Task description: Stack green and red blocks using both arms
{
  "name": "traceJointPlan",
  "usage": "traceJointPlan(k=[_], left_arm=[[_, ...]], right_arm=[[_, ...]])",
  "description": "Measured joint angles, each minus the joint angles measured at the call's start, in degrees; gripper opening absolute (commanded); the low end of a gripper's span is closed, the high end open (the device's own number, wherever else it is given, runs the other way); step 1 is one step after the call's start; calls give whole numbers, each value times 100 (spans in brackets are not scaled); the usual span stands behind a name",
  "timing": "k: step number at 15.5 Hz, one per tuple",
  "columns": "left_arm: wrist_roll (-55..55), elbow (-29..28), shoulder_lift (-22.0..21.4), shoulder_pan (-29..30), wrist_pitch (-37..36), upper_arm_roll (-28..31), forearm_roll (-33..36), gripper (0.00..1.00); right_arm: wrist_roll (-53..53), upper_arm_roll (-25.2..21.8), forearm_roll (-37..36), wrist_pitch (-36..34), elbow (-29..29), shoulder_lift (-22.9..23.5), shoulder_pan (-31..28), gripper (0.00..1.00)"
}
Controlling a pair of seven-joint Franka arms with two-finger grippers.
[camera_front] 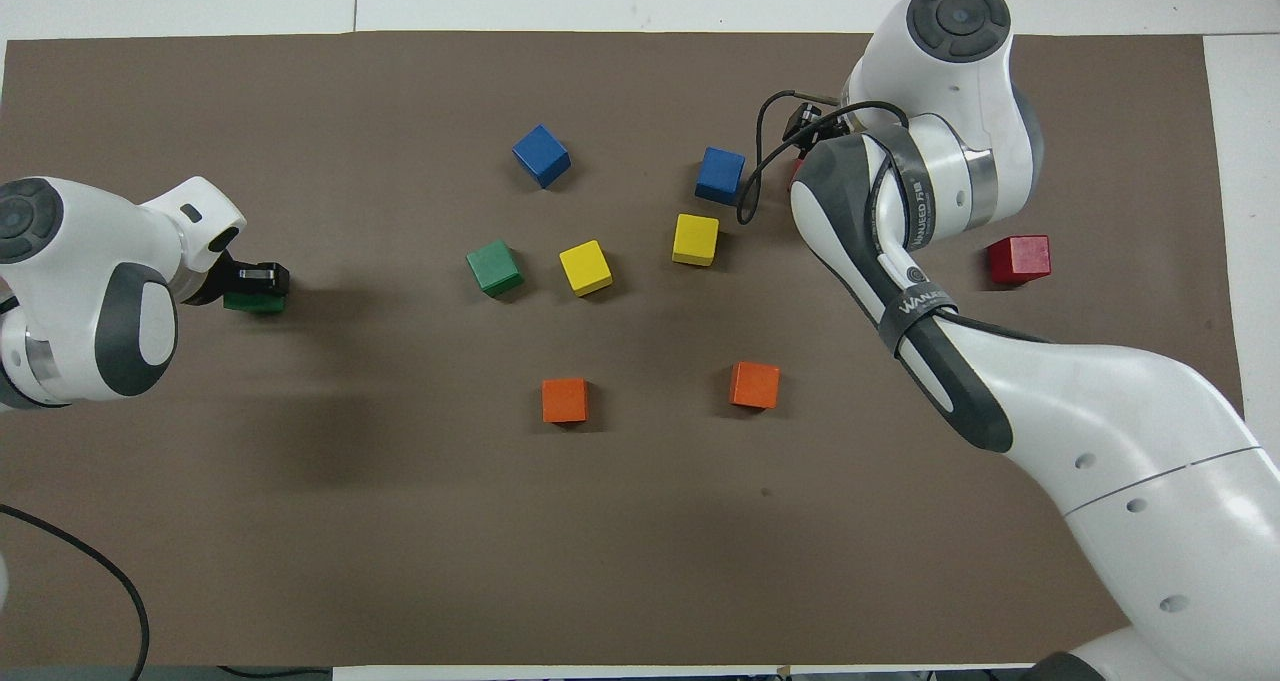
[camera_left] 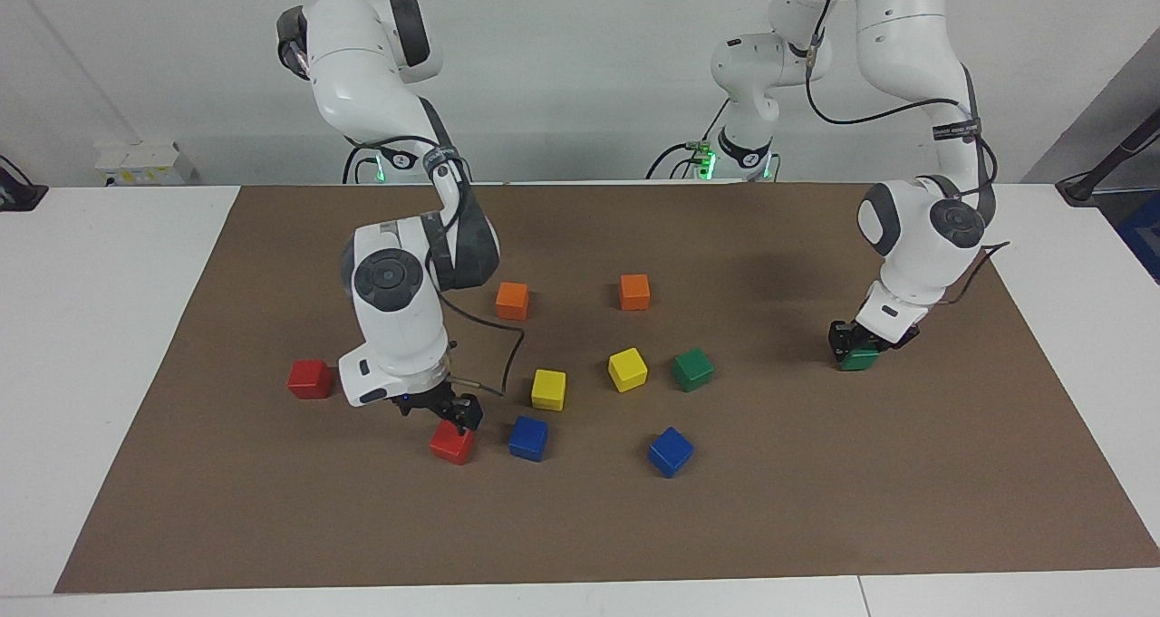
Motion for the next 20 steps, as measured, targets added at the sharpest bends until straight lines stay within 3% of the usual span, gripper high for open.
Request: traceJointPlan(k=[5,7,11,16,17,18,19,20], left_arm=[[-35,-48,-2,-3,159,-11,0,100],[-208,282,-12,-12,-108,-26,-23,100],[-2047,1867,21,-604,-1719,-104,-38,100],[-4448,2521,485,-1922,-1944,-125,-12,100],[-4719,2594,651,-2109,-1852,-121,57,100],[-4903,2633,806,-2254,-1712,-119,173,100],[-5003,2631,919,-2337,-1621,-116,236,100],[-5063,2623,1000,-2364,-1575,-114,254,100]], right_arm=[[0,-8,0,304,23,210,0,100],[0,-4,0,337,25,288,14,100],[22,8,0,645,26,341,62,95],[204,10,0,823,-69,396,120,89],[205,9,0,905,-137,412,119,77],[205,8,0,988,-225,423,119,52],[205,8,0,1050,-301,431,119,14],[205,8,0,1094,-355,432,119,0]])
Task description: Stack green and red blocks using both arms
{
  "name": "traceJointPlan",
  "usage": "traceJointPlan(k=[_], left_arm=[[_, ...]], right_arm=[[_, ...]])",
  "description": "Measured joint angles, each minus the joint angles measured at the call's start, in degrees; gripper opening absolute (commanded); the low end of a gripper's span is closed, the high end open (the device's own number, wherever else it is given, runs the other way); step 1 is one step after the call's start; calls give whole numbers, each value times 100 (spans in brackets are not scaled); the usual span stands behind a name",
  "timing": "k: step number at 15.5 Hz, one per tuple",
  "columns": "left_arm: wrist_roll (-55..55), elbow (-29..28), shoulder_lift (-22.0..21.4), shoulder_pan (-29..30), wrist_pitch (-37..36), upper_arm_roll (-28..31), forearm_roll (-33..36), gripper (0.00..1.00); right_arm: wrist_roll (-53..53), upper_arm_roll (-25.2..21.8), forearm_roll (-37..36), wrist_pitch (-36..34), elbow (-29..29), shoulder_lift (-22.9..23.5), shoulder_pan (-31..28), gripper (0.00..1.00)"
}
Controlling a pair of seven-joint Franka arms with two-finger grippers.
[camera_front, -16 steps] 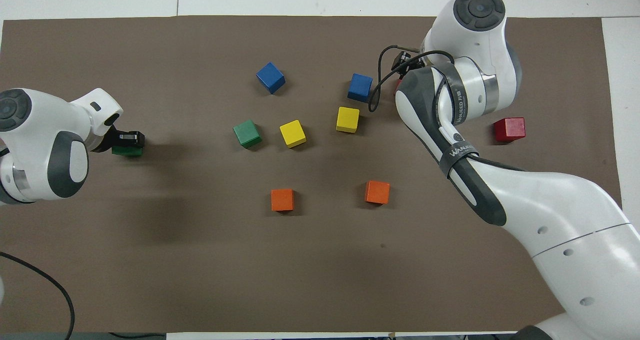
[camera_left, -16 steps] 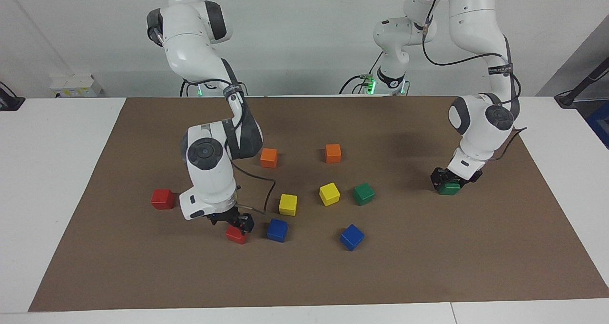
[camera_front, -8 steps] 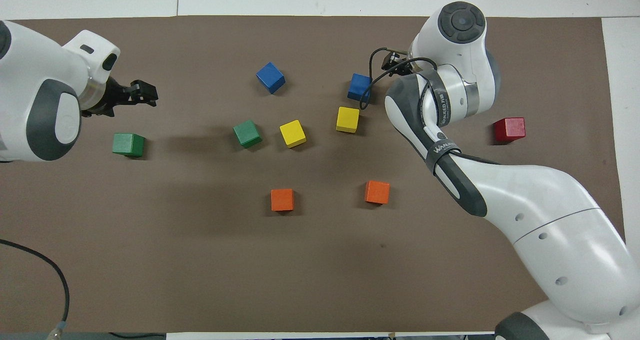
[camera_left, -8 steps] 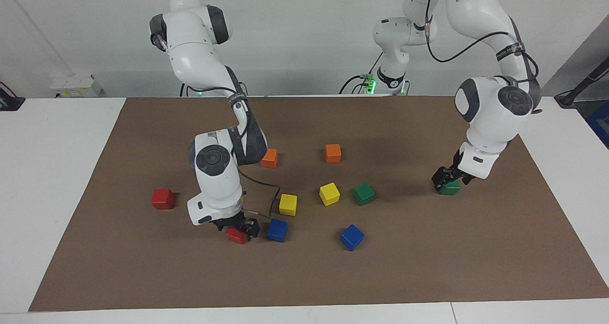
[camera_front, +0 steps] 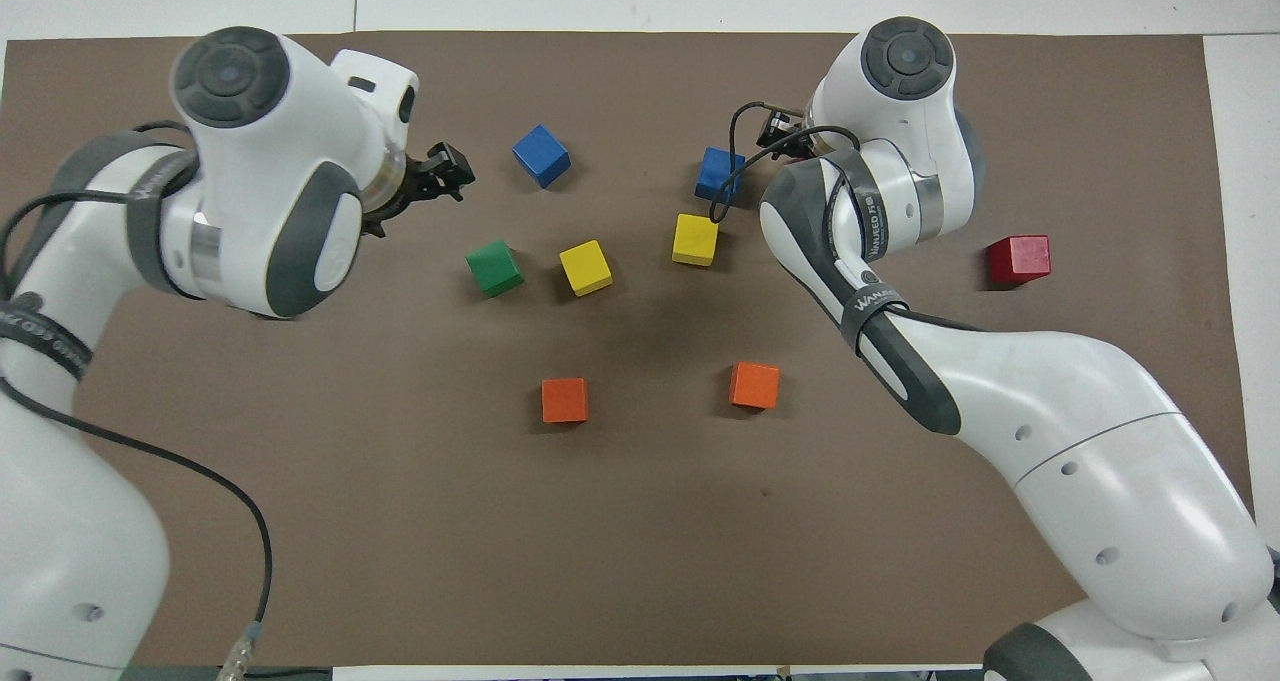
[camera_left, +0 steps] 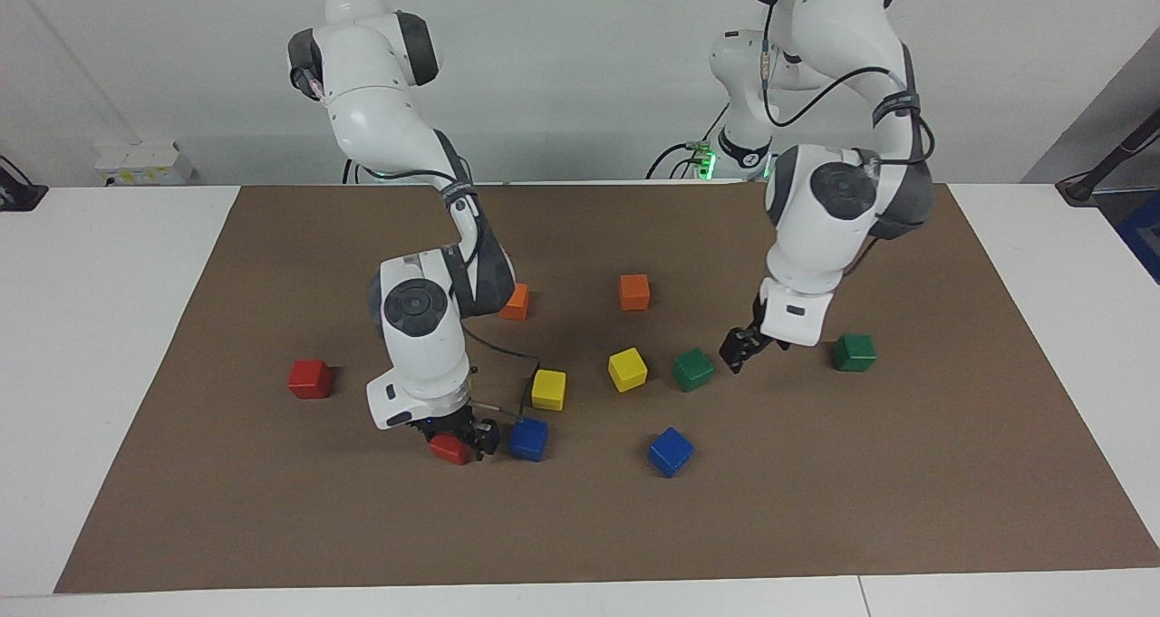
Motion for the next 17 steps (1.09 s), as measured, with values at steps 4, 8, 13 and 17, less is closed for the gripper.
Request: traceJointPlan(k=[4,8,13,17], left_arm=[[-304,-204,79,3,319,49,5,100],[-697,-822,76,-81,1014,22,7,100],[-779,-1172,-22,-92,1307,24,8,100],[-965,-1316,-67,-190,1424,20,8,91]], right_arm=[[2,-5,-8,13,-9,-25,-2,0],[-83,-35,-30,-104,26,-70,-31,0],[-1961,-86,-67,-548,-605,-967,-551,0],[-3350,-74,-52,29,-2174,-2024,-1383,0]])
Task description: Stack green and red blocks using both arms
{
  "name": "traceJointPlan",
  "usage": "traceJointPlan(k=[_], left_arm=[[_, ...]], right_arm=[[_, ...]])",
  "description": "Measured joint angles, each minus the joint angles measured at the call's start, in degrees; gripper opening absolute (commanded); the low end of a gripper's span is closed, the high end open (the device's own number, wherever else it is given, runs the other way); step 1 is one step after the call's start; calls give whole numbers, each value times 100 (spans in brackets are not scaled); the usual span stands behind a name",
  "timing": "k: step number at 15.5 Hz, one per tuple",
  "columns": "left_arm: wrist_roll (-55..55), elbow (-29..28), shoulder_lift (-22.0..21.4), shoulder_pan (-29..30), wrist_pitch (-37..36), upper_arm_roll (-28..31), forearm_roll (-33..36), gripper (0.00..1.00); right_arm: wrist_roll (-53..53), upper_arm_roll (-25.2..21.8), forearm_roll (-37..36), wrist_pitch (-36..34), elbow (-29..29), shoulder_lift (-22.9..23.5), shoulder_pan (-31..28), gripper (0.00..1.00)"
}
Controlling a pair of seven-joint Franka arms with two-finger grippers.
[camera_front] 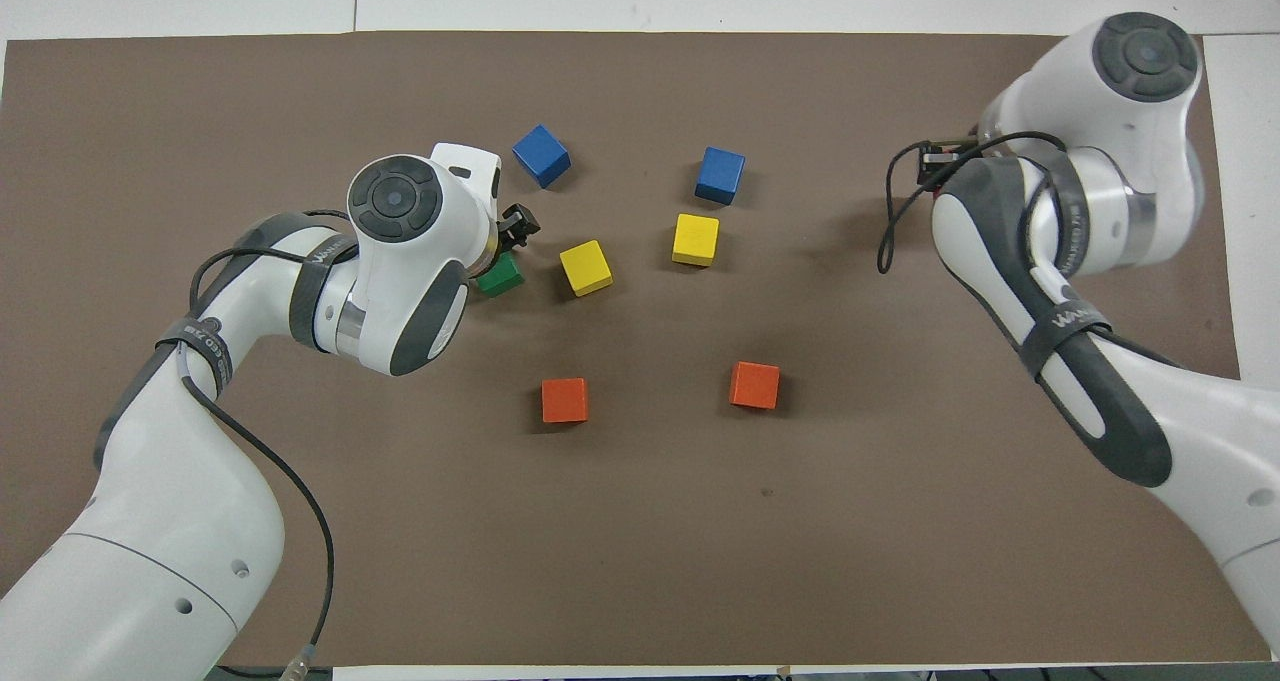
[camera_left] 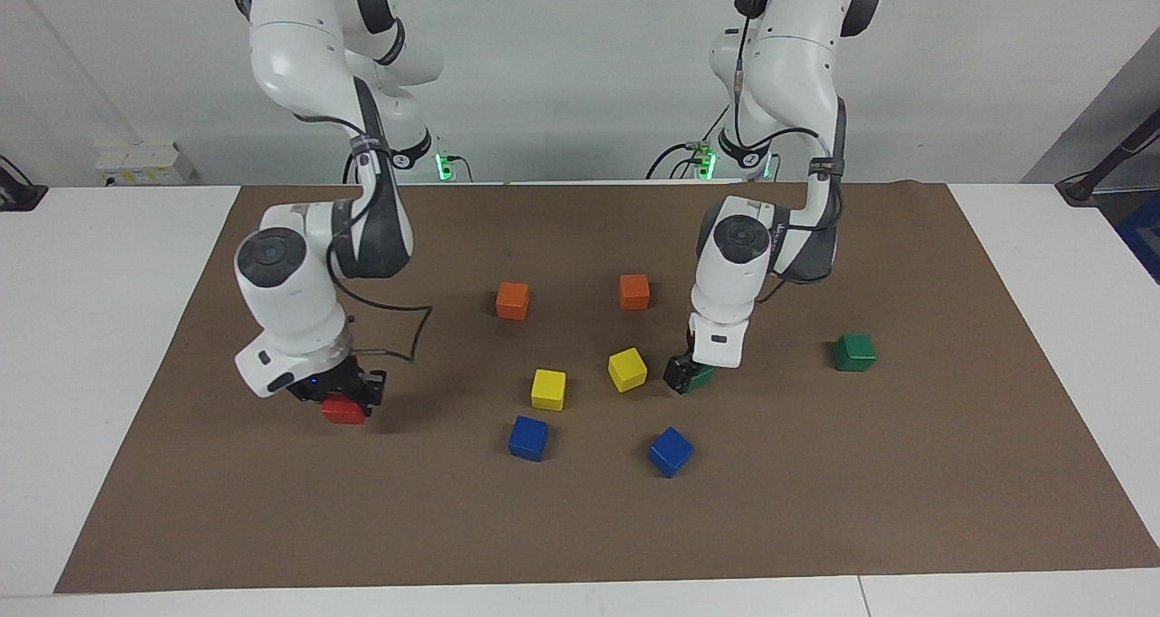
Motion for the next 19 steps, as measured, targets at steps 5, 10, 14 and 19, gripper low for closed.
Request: traceJointPlan(k=[5,10,14,19], left_arm=[[-42,-18,-3,-44,-42,6,136,0],[167,368,-296,6,-1197,25,443,0],[1698,500,-1020,535,-2183,65,404,0],[4261,378,-1193,1596,-2364,90,300,0]], right_arm=[[-721,9,17,693,-1142,-493,-446,0],[-884,12,31,693,-1237,-567,-574,0],[-884,11,94,693,-1242,-570,-603,0],[-885,12,382,693,-1250,-570,-608,100]])
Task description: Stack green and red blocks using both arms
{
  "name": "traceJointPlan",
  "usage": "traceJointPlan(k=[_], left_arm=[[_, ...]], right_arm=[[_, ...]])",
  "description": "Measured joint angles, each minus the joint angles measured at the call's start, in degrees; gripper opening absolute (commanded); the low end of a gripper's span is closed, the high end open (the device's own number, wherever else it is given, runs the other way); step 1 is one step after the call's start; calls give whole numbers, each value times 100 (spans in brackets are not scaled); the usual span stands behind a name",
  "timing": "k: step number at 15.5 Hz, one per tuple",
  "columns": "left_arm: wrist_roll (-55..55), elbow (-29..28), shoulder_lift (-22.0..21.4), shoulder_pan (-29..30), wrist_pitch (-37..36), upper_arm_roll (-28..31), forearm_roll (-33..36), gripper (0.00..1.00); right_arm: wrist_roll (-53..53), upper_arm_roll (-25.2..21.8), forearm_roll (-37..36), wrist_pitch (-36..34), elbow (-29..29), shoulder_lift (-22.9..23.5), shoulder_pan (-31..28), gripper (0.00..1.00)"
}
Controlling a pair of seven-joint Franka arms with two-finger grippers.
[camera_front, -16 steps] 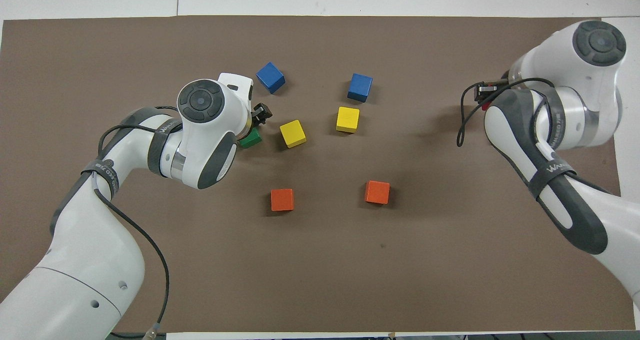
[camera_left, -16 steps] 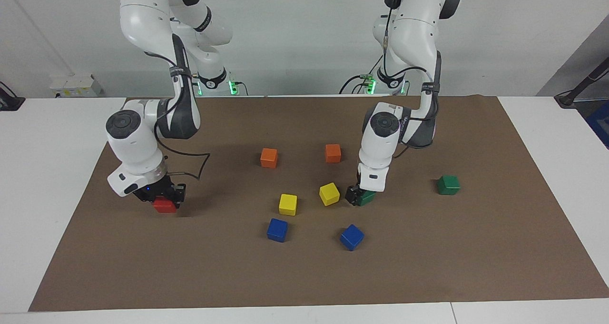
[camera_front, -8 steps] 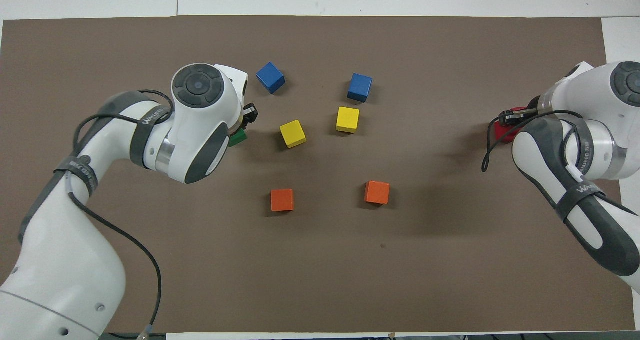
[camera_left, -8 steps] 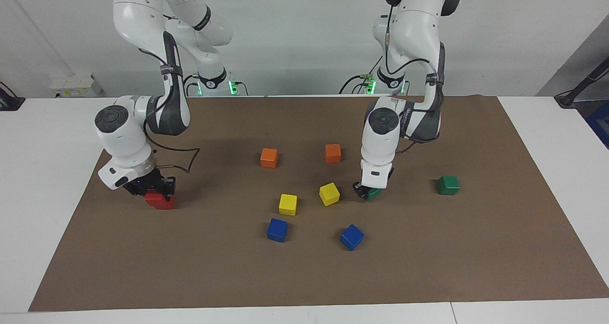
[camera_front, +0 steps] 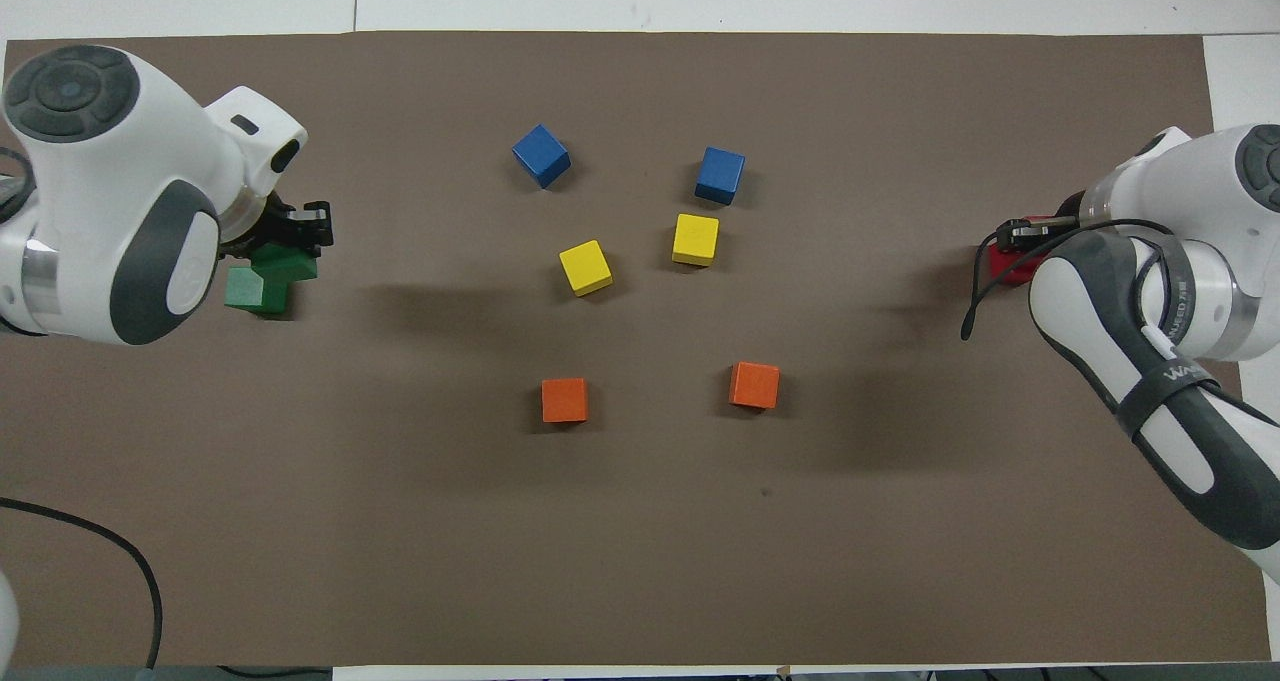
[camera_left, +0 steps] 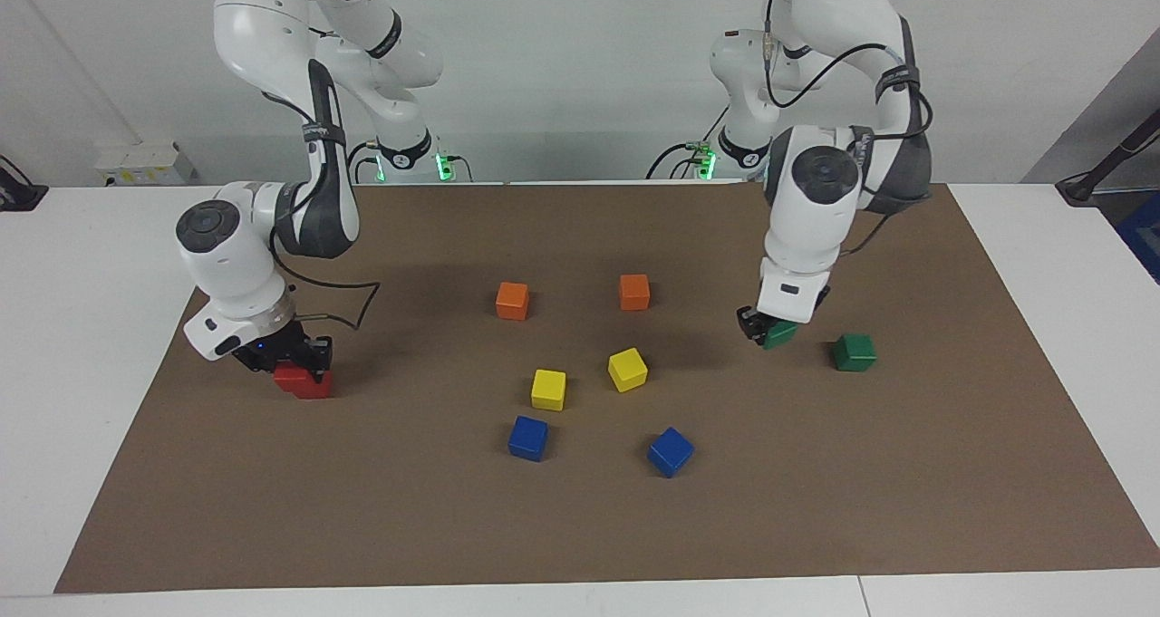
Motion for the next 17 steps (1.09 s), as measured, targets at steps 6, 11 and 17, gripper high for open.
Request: traceJointPlan(k=[6,11,17], left_arm=[[2017,-259,0,990,483,12,-604,0],[2022,-952,-37,1010,1467,-30,-621,0],[2024,-1125,-130,1024,1558,-5,-622,0]], right_arm=[[-12,0,13,-3,-8,-5,-7,100],[-18,41,13,-751,282,-405,21,100],[-19,101,16,-2715,1107,-1389,376,100]])
